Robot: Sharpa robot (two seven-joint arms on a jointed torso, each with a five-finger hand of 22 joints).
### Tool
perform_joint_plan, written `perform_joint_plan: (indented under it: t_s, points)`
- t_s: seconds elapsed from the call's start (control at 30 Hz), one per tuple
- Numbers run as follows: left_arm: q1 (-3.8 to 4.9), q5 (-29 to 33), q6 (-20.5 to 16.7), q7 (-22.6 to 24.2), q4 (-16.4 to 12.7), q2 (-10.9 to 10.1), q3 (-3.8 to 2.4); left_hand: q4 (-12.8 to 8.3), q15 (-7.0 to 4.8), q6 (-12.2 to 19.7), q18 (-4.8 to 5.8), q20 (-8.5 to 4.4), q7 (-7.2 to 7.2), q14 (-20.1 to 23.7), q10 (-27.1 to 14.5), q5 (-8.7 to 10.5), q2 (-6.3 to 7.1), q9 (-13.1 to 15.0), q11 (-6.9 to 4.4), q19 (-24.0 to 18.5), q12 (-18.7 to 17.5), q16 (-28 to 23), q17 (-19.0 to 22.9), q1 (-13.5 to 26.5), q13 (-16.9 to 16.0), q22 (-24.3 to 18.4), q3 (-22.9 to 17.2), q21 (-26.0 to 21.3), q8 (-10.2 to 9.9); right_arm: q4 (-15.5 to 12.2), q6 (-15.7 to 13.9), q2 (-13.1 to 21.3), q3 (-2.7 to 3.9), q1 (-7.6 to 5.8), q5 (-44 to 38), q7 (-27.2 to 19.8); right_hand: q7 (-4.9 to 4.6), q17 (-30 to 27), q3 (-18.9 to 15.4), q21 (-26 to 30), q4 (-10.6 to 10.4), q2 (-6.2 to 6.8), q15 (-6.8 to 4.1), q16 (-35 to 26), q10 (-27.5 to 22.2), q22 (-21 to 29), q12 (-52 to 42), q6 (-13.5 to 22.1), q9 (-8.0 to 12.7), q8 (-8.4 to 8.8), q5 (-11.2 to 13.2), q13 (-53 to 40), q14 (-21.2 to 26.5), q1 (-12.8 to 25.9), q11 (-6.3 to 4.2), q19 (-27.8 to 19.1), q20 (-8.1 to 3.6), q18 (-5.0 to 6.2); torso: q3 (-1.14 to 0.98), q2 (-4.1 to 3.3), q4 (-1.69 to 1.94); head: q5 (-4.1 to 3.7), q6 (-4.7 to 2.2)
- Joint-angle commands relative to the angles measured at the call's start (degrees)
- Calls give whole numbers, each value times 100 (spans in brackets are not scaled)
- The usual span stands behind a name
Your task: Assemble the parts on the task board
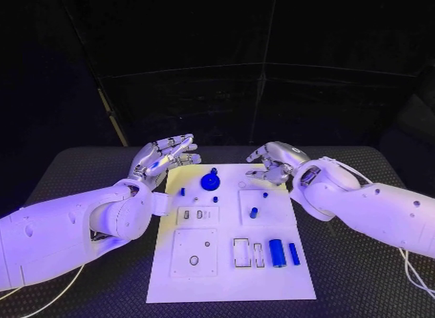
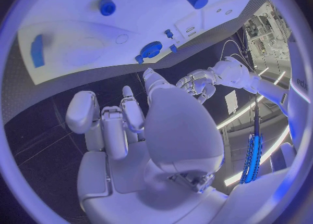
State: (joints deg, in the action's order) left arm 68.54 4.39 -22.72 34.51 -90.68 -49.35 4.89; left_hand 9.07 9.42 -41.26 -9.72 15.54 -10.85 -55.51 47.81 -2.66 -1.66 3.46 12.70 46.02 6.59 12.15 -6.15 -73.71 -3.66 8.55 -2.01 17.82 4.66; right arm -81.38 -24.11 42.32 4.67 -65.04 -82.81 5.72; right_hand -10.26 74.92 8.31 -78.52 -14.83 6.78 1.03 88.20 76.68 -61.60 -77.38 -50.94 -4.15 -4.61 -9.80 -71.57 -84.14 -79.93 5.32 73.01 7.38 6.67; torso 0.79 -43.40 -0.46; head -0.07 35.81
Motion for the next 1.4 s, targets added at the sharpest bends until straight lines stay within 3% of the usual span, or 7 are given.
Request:
perform_joint_plan:
  t_s: [0.03,0.1,0.3,0.33,0.47,0.6,1.4]
  points:
    - [8,-35,72,36,18,10,-5,-44,37,-8,-53,19,-475,22,-43,-14,-34,-7,12,19,-34,-32,9,-17,5,-9,3,13,-38,-27,22,236,3,-12,1040,-908,-9,1076,-64,-24,61,45,7,30,22,7,-23,-48,10,31,-229,4,-488,-69,6,6,-8,-95,-16,32,-44,-9,-7]
    - [7,-35,76,36,32,20,-5,-44,37,-8,-53,19,-475,22,-43,-14,-34,-7,12,19,-34,-32,9,-17,5,-9,3,13,-38,0,135,398,3,-12,1163,-1036,-8,1073,-134,-21,84,66,6,28,18,16,-20,-51,12,39,-363,5,-487,-78,6,-1,-9,-93,-22,41,-53,-11,-12]
    - [3,-35,86,33,92,60,-4,-44,37,-8,-53,19,-475,22,-43,-14,-34,-7,12,19,-34,-32,9,-17,5,-9,3,13,-38,140,407,683,1,-11,1307,-1236,-8,1058,-229,-12,124,111,7,22,-5,36,1,-52,14,48,-405,32,-483,-111,5,-16,-8,-90,-47,34,-47,-33,-16]
    - [2,-35,88,33,104,68,-4,-44,37,-8,-53,19,-475,22,-43,-14,-34,-7,12,19,-34,-32,9,-17,5,-9,3,13,-38,175,449,702,1,-10,1316,-1253,-8,1058,-238,-11,132,113,7,22,-11,39,6,-51,14,49,-406,39,-483,-122,5,-18,-8,-89,-31,30,-45,-37,-15]
    - [-3,-35,96,32,139,96,-4,-44,37,-8,-53,19,-475,22,-43,-14,-34,-7,12,19,-34,-32,9,-17,5,-9,3,13,-38,374,594,707,0,-7,1336,-1301,-9,1052,-269,-4,174,105,6,20,-20,55,16,-47,16,55,-410,47,-481,-183,5,-29,-9,-86,-36,29,-43,-51,-12]
    - [-7,-35,102,30,157,110,-4,-44,37,-8,-53,19,-475,22,-43,-14,-34,-7,12,19,-34,-32,9,-17,5,-9,3,13,-38,523,720,688,-1,8,1339,-1313,-10,1046,-291,2,198,102,6,17,-25,68,20,-44,17,58,-393,51,-480,-216,6,-37,-8,-84,-23,26,-31,-80,2]
    - [-12,-35,106,29,184,118,-3,-44,37,-8,-53,19,-475,22,-43,-14,-34,-7,12,19,-34,-32,9,-17,5,-9,3,13,-38,1080,1062,448,-2,202,1251,-1211,-6,1041,-349,14,292,16,5,14,-31,94,26,-68,12,49,-329,50,-478,-337,2,-54,-9,-79,-20,32,-36,-82,41]
